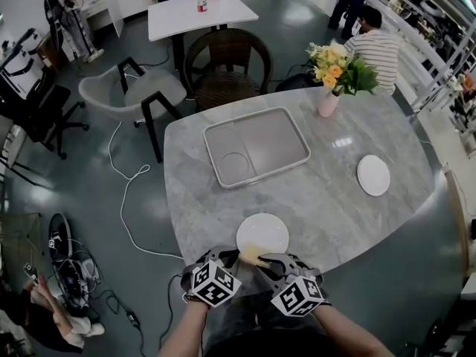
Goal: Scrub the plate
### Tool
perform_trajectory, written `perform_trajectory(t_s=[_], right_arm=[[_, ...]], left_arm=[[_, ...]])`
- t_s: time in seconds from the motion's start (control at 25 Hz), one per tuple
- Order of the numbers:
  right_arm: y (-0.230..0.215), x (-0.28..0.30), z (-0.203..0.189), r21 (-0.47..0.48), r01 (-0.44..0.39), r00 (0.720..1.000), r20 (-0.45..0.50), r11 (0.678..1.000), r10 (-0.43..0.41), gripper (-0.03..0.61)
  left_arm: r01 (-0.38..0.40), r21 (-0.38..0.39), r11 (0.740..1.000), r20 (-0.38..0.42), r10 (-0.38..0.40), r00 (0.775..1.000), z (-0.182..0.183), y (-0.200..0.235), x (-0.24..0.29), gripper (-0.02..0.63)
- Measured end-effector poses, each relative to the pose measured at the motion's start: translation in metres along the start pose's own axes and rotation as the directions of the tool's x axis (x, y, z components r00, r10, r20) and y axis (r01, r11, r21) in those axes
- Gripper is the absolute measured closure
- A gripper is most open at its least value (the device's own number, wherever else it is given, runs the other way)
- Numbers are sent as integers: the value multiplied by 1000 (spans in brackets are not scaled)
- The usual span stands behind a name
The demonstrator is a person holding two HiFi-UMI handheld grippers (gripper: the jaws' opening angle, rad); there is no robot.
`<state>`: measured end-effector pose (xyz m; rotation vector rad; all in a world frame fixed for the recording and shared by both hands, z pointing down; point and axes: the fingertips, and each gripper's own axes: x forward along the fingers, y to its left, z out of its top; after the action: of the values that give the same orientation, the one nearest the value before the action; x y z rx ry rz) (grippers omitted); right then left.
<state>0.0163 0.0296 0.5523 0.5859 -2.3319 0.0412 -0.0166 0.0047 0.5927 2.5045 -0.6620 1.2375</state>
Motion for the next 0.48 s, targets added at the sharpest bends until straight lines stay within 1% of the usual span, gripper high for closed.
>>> perform_trajectory(t_s=[0.08, 0.2, 0.32, 0.48], right_arm=[[-3, 9, 9, -10, -20, 1000, 18, 1000, 20, 503], [-15, 20, 19, -29, -23, 999, 31, 999, 24, 503], [-28, 26, 25, -56, -10, 999, 31, 998, 12, 503], [-49, 31, 23, -88, 24, 999, 24, 996, -22, 503]], left_arm=[[-1, 5, 1000, -3, 1, 1000, 1, 0, 1, 589], [-2, 2, 1000, -2, 2, 1000, 1, 1, 1, 589], [-5, 0, 1000, -3, 5, 1000, 1, 0, 0, 589], [-5, -1, 1000, -6, 5, 1000, 2, 1, 3, 589]])
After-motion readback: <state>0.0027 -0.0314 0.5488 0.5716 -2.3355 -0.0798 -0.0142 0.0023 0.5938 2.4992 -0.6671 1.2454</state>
